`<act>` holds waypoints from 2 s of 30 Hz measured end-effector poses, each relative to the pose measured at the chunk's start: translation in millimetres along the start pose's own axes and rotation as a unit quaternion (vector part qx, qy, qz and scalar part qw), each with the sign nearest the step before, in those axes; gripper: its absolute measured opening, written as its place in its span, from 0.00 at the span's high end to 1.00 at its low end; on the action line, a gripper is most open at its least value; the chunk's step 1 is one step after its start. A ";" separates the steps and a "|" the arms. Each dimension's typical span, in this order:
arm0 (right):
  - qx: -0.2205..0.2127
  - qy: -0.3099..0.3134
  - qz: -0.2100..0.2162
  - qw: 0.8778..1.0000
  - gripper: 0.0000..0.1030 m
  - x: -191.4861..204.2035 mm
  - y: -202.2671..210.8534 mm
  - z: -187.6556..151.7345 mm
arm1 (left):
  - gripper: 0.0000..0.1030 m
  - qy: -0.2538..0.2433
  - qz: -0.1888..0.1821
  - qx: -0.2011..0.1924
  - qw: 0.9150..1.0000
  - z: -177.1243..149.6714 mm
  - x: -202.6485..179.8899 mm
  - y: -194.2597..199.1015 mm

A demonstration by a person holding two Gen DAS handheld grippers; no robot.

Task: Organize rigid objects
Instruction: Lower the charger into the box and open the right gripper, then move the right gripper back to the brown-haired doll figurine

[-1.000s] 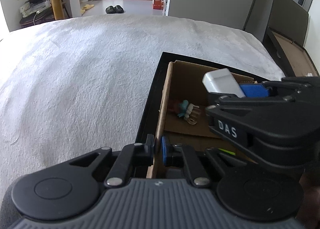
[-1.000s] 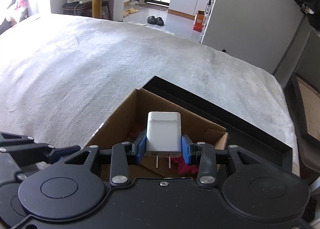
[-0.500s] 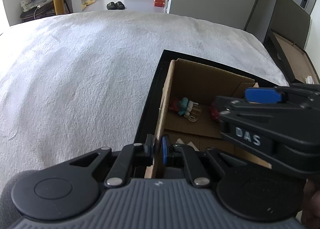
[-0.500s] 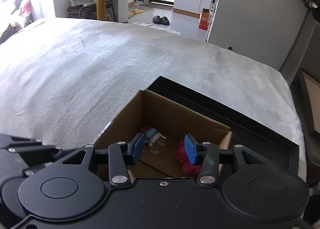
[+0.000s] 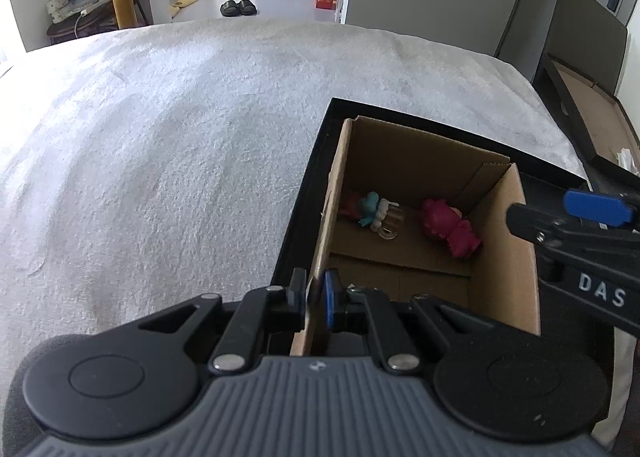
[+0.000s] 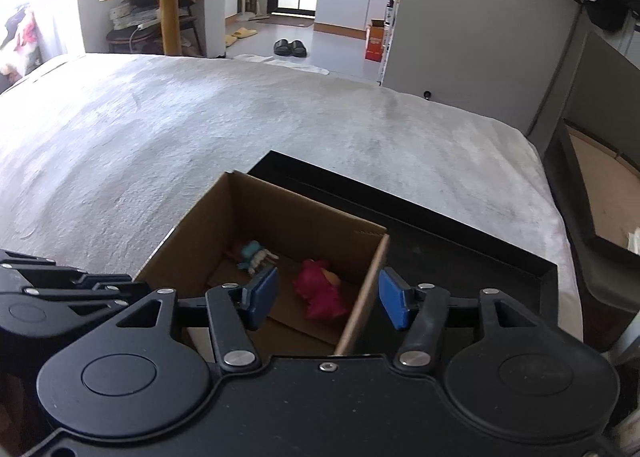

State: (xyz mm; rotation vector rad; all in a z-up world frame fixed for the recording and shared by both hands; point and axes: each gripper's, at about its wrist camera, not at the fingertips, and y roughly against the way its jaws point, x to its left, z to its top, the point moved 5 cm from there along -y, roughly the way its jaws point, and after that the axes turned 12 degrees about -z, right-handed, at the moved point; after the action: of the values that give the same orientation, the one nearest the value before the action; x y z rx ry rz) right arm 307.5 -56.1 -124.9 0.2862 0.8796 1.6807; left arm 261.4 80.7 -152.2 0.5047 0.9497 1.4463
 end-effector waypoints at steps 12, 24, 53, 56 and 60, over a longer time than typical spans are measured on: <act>-0.001 -0.027 0.003 1.000 0.40 -29.3 2.0 -17.2 | 0.89 -0.025 0.033 0.006 0.999 1.0 -17.1 5.0; -0.001 -0.062 0.008 0.998 0.35 -62.1 -5.4 -37.8 | 0.57 -0.055 0.084 0.005 0.995 9.5 -34.7 5.9; -0.008 -0.169 0.012 0.986 0.32 -122.3 -55.2 -87.9 | 0.38 -0.175 0.122 0.018 0.977 13.8 -113.6 -19.9; 0.003 -0.181 0.010 0.983 0.32 -128.1 -66.0 -98.7 | 0.37 -0.190 0.126 0.012 0.974 16.3 -125.2 -24.3; 0.004 -0.191 -0.006 0.982 0.32 -135.5 -75.6 -105.9 | 0.37 -0.191 0.118 0.010 0.974 18.9 -138.2 -30.5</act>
State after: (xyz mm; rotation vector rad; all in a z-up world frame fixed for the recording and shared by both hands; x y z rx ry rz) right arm 340.8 -217.8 -214.5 0.5854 0.5990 1.5416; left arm 313.1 -51.0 -133.1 0.8990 0.6104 1.4803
